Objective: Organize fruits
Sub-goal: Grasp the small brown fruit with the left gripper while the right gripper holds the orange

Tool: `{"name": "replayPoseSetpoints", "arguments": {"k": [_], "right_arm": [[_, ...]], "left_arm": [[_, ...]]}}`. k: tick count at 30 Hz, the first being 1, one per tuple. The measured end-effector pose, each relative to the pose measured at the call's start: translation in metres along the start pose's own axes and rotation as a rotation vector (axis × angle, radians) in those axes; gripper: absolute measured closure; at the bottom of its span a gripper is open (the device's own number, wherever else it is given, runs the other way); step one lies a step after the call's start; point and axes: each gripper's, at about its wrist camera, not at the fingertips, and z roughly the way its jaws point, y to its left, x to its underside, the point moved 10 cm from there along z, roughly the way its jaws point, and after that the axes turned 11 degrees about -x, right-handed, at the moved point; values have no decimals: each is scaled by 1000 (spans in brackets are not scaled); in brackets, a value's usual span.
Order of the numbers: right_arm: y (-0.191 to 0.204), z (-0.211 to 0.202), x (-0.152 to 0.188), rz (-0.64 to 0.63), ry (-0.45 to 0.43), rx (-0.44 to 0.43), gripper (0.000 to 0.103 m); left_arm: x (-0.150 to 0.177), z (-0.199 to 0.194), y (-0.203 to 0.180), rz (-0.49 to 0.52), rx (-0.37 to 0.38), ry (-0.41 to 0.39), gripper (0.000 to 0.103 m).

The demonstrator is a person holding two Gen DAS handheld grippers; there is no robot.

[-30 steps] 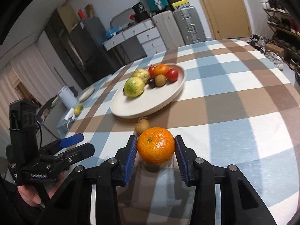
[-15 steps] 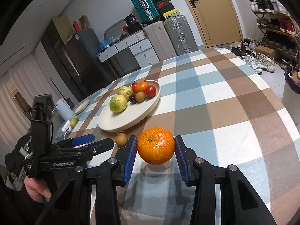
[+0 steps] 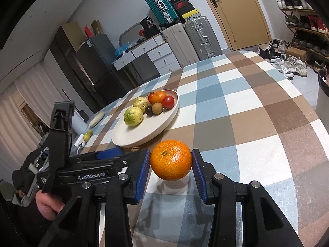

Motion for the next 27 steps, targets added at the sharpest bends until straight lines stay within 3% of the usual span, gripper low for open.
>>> {"name": "replayPoseSetpoints", "arguments": {"k": [5,19,24,27], "right_arm": [[1,0,-1,3,2,-4,62],[9,-1,-1,-16,5,-2,62],[13,-3,2,-22,16,8,62],[20,-3,2,-30,23,13,62]], "left_arm": [[-1,1,2,-22,15,8,45],[6,-3,12,-43,19,23,81],[14,-9,7,-44,115,43,82],[18,-16,9,-34,130,36,82]]}}
